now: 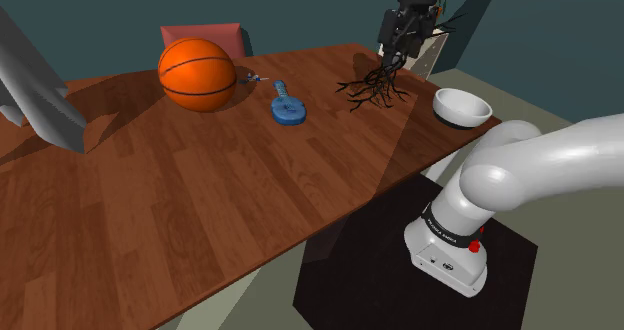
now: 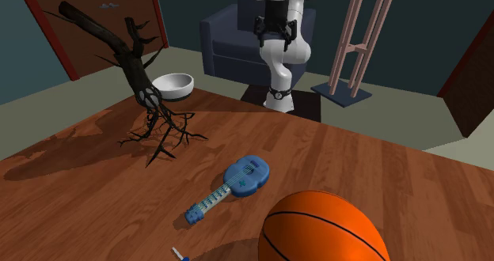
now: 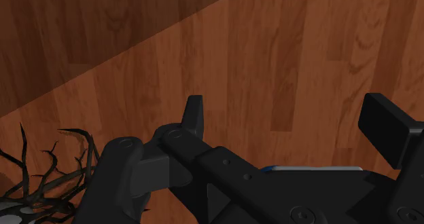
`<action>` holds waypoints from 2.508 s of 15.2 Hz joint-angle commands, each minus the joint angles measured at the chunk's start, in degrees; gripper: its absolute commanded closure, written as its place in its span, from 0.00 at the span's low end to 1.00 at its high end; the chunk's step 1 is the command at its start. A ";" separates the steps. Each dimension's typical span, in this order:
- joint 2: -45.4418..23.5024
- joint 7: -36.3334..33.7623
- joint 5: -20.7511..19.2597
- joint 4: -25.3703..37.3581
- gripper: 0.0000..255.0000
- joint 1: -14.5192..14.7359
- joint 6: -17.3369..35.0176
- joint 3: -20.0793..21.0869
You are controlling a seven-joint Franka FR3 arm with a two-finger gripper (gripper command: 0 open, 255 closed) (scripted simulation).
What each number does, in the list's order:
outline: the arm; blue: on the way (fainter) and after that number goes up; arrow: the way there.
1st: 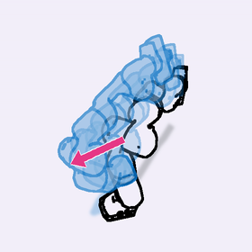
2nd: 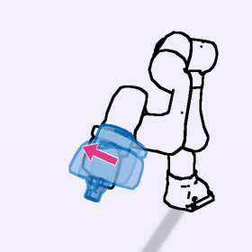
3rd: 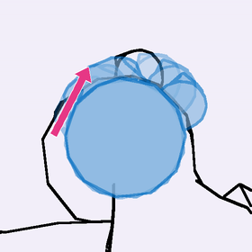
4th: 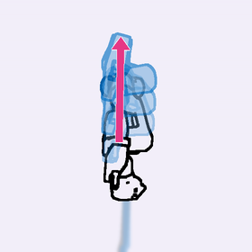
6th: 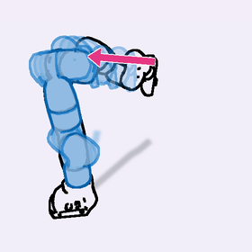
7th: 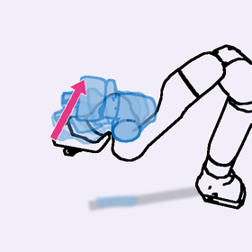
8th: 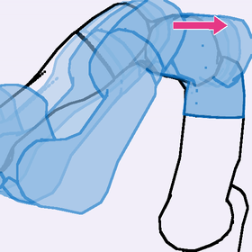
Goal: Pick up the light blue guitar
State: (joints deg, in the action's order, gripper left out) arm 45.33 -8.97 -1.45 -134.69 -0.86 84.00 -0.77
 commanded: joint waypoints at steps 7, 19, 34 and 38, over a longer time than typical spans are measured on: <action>-10.44 -2.87 1.00 0.04 0.00 -0.64 10.94 0.30; -34.95 -7.57 2.60 8.75 0.00 -1.69 27.94 0.21; -67.65 -11.71 5.29 34.97 0.00 -3.09 35.93 -0.89; -77.02 -12.77 6.13 45.49 0.00 -3.74 35.19 -1.13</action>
State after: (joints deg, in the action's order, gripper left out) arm -29.48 -21.62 4.46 -91.90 -4.31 119.54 -1.79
